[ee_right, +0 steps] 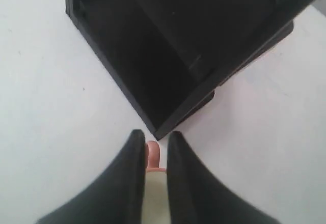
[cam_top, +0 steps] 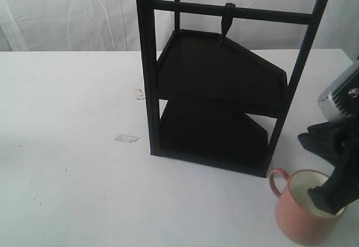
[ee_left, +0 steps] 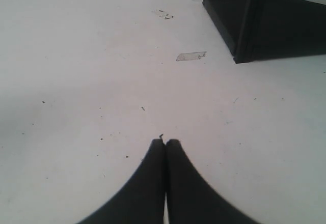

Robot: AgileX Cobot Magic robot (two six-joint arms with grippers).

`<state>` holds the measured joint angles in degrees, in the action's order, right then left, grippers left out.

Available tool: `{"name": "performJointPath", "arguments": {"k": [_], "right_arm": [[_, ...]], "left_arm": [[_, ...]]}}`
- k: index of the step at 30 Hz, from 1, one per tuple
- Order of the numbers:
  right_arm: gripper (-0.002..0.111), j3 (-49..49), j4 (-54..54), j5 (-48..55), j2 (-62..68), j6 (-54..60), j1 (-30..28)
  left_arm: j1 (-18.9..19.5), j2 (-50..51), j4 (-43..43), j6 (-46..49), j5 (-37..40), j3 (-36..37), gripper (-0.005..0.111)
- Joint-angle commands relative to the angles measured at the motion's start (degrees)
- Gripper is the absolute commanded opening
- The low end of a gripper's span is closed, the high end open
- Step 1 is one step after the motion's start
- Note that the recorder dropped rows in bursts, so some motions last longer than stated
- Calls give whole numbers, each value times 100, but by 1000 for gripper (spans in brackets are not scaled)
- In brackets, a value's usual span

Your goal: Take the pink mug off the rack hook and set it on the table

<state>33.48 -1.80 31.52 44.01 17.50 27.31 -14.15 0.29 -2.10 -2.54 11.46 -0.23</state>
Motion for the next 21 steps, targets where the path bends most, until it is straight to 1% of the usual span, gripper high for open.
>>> {"name": "performJointPath", "arguments": {"k": [1,6,11,21], "right_arm": [[0,-33,-375,-299,-532,-399,16],[0,-33,-550,-407,-1056,-748,16],[0,-33,-571,-156,-1407,-873,16],[0,-33,-571,-168,-1505,-873,16]], "left_arm": [[5,-29,-65,-7,9,23,0],[5,-29,-65,-7,9,23,0],[5,-29,-65,-7,9,23,0],[5,-29,-65,-7,9,23,0]]}}
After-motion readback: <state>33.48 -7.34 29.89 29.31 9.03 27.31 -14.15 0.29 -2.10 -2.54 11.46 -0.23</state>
